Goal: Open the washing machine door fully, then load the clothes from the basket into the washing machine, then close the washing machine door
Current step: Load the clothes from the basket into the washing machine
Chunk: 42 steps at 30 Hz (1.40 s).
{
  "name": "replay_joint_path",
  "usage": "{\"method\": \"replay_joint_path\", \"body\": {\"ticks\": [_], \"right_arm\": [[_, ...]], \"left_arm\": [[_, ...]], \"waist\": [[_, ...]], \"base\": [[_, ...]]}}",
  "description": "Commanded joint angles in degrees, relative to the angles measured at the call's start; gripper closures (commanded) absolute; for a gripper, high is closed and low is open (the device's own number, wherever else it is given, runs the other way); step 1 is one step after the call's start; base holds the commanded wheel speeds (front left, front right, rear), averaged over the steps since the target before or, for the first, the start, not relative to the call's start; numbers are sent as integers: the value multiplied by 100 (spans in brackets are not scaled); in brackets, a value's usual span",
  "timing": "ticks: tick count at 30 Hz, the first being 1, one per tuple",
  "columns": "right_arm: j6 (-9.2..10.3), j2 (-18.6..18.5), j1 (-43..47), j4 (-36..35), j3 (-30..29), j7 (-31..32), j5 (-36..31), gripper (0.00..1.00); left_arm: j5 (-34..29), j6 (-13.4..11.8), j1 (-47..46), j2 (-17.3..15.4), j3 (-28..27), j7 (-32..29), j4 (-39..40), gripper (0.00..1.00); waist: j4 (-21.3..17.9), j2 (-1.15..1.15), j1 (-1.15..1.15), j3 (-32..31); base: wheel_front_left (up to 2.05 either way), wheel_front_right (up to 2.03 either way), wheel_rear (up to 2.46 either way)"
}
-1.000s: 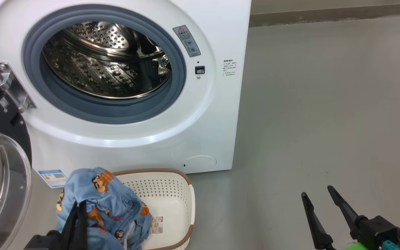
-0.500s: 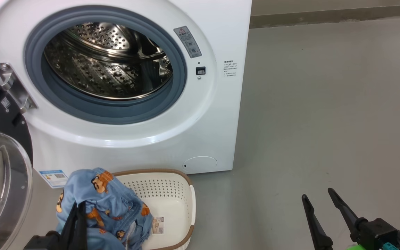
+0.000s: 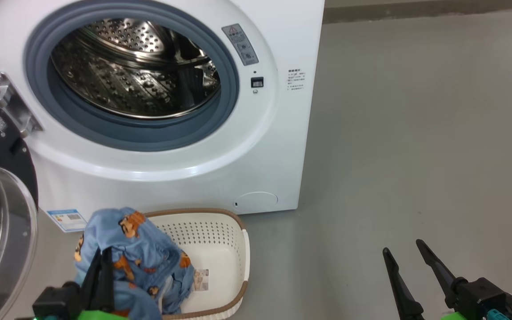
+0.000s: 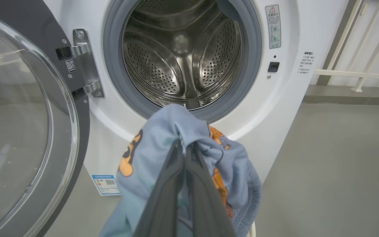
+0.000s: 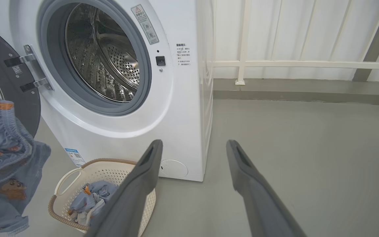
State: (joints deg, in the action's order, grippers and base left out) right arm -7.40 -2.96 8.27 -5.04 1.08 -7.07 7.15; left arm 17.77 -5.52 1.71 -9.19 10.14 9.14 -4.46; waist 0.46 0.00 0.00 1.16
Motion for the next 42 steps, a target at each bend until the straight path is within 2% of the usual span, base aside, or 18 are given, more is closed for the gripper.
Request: {"method": "replay_joint_path", "body": {"ticks": [1, 8, 12, 21, 32, 42], "right_arm": [[-9, -54, -209, -184, 156, 0, -21, 0], [-9, -105, -467, -237, 200, -41, -4, 0], [-9, -129, -737, -257, 286, -111, 25, 0], [-9, -136, -1221, -10, 503, -360, 156, 0], [-9, -149, -1914, 365, 823, -682, 312, 0], [-9, -78, -2329, 662, 1136, -787, 525, 0]], "left_arm": [[24, 24, -395, -70, -174, 70, 57, 100], [119, 163, -1208, -41, -185, 177, -574, 100], [246, 292, -2067, -51, -284, 257, -1157, 100], [421, 544, -3353, -242, -447, 302, -2132, 100], [704, 953, -5322, -761, -617, -154, -3267, 100], [816, 1180, -6864, -1474, -501, -1269, -3998, 100]], "waist": [[-49, 0, 0, 124], [-161, 0, 0, 644], [-301, 0, 0, 1188], [-685, 0, 0, 1976], [-1147, 0, 0, 2905], [-1606, 0, 0, 3431]], "base": [[0, 0, 0], [0, 0, 0], [0, 0, 0], [0, 0, 0], [0, 0, 0], [0, 0, 0]]}}
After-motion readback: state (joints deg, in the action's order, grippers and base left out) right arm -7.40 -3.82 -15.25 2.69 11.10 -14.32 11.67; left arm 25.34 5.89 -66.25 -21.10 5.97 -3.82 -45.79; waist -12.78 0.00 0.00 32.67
